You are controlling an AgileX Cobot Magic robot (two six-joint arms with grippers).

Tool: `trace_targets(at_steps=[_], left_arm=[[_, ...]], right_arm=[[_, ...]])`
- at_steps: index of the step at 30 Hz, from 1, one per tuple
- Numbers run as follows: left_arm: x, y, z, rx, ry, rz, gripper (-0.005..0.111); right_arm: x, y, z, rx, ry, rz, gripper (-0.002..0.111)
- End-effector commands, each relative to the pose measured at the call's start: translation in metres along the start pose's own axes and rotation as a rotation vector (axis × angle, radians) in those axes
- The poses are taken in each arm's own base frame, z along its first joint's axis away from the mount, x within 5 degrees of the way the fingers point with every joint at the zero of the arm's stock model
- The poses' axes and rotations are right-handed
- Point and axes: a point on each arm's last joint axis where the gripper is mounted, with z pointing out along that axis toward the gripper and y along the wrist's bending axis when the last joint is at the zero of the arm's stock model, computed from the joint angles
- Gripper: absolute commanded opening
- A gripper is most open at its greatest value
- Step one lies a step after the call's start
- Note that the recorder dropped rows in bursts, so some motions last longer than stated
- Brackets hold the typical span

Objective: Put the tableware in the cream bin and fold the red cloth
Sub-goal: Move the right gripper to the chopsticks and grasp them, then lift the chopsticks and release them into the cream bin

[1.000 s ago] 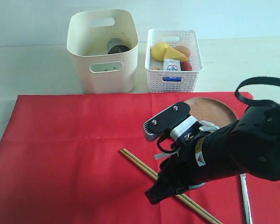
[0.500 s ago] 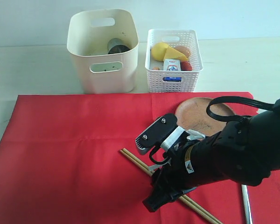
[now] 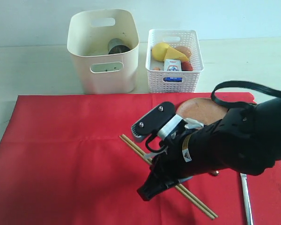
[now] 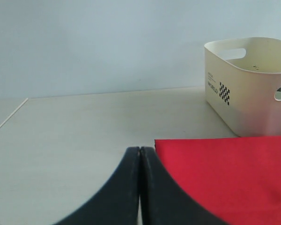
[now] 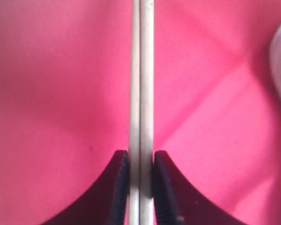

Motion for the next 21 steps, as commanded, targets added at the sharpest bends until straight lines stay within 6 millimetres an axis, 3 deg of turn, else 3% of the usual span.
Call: trace_targets(at_steps=[1,5,12,21], left_arm=[[-0.001,0.0,-0.001,-0.003,-0.014,-0.002,0.0],[-0.001,0.0,-0.001,-0.003,-0.014,-0.002,0.0],[-0.001,0.0,-0.001,-0.003,-0.014,-0.002,0.0],[-0.001,0.0,-0.001,-0.003,-0.014,-0.002,0.0]], right_arm=[[-0.02,0.002,-0.024,-0.007,-0.092,-0.008,0.0],[-0.04,0.004,-0.043,-0.009,-0.189,-0.031,0.0],[-0.096,0.005,-0.068,-0.005,-0.436,-0.092,0.0],[-0.173,-0.04,-0.073,0.069,-0.745,-0.026,0.0]])
